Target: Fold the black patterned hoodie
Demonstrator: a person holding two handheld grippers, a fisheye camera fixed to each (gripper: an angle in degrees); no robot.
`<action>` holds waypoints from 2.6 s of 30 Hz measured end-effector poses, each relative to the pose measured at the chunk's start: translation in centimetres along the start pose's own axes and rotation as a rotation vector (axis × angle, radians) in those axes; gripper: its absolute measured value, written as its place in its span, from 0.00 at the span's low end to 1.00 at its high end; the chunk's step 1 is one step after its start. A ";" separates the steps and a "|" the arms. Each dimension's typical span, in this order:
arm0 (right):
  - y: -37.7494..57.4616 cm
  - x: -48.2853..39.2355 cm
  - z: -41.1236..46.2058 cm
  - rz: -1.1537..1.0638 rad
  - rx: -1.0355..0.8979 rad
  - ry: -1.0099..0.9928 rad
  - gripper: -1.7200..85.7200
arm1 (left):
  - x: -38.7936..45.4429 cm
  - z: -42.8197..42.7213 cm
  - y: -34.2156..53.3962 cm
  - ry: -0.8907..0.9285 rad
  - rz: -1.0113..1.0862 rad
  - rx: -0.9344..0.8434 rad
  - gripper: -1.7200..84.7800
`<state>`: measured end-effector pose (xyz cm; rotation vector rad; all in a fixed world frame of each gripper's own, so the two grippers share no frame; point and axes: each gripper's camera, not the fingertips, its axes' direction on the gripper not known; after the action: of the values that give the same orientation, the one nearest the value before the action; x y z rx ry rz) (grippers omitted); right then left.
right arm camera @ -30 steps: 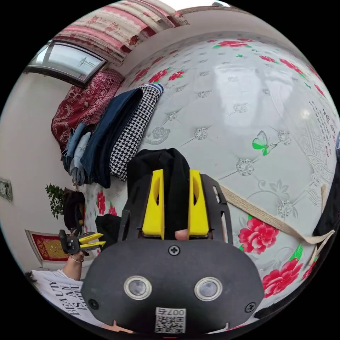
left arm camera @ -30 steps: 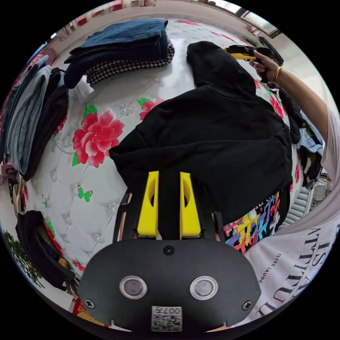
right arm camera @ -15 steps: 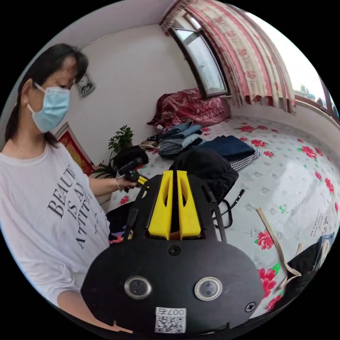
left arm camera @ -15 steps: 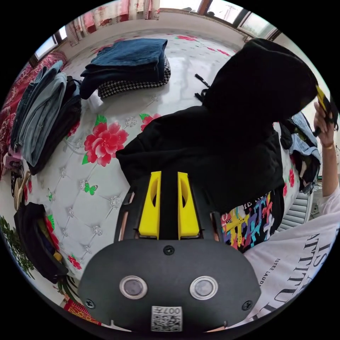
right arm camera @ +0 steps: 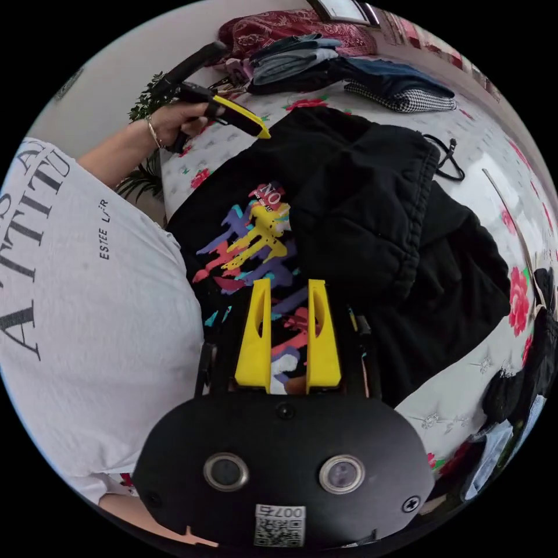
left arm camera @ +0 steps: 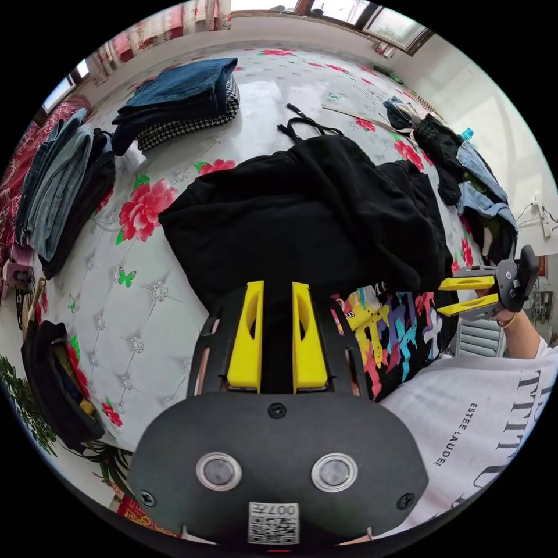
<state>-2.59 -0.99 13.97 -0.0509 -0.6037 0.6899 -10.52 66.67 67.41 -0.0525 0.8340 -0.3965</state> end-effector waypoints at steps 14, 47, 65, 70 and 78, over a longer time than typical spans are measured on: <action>1.3 8.1 0.2 0.479 0.314 0.044 0.09 | 14.7 -1.9 5.3 0.134 0.451 0.060 0.14; -14.1 -7.3 9.0 0.018 0.139 0.360 0.09 | 17.1 -17.1 10.4 0.054 0.392 0.089 0.01; -9.1 -2.1 -2.5 0.453 0.286 0.063 0.12 | 18.0 -24.2 12.2 0.129 0.254 0.027 0.09; 4.6 -2.1 -6.1 0.772 0.274 0.055 0.15 | 11.2 -27.6 24.6 0.127 0.015 0.032 0.10; 17.7 -1.3 -3.1 0.964 0.161 -0.105 0.17 | 8.0 -28.6 40.2 0.110 -0.357 -0.057 0.15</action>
<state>-12.03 12.42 6.48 -0.1621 -0.6086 1.6815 -13.62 104.07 34.44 -0.2364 0.9468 -0.7158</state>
